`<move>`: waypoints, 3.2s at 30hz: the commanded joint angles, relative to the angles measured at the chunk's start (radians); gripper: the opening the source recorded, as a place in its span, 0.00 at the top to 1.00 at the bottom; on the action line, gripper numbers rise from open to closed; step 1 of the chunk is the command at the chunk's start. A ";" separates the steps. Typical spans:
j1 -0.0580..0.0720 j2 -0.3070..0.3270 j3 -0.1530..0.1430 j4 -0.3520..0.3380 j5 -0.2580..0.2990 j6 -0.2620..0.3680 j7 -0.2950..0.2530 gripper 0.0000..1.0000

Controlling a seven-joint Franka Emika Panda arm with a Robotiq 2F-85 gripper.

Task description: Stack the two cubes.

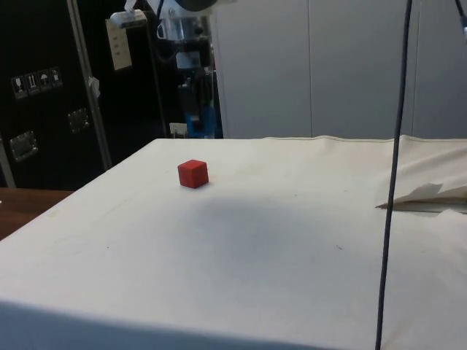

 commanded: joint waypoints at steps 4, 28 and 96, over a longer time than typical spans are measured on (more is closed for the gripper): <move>-0.003 0.038 0.005 0.054 0.010 -0.025 -0.014 1.00; -0.009 0.243 -0.034 0.316 -0.005 -0.088 -0.019 1.00; -0.024 0.319 -0.042 0.231 0.048 0.126 -0.046 1.00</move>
